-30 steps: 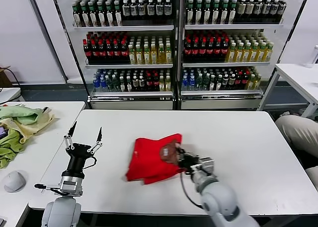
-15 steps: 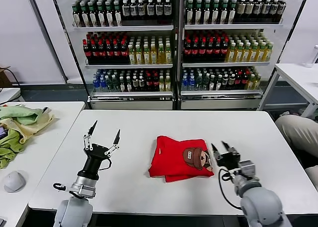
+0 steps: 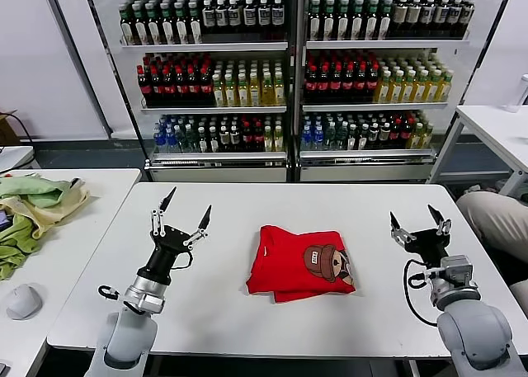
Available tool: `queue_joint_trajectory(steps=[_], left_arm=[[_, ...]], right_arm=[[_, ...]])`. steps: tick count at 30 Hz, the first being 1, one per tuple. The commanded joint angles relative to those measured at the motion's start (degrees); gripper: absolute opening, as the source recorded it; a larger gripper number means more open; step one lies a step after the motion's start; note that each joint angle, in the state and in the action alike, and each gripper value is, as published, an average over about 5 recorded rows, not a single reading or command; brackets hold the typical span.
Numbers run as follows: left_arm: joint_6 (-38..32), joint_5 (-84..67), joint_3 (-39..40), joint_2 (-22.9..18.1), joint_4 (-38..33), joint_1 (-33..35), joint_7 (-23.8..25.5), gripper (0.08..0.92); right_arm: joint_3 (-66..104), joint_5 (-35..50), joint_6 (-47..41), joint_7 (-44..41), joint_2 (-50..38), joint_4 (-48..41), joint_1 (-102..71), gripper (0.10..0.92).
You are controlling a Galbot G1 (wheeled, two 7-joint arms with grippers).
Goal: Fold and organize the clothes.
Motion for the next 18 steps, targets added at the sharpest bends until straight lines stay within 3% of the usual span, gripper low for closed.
queue_joint_trajectory(steps=[1,6,18], left_arm=[[4.7,-15.4,-1.3,0.8,3.3,-2.0,2.9,0.823],[5.7,-15.3,-1.8,0.6,3.3,-2.2,1.5,0.823],[5.5,-12.9,-1.1,0.4,3.3,-2.1,-1.8,0.823]], right_arm=[[-4.7,-4.9,3.9,1.0,0.7,-7.9,9.6,0.822],[-7.6,-11.6,4.6,2.8,2.5,-10.3,11.6,0.823],[-6.5,-12.5,9.6,0.4,1.2,-12.8,11.1,0.823]])
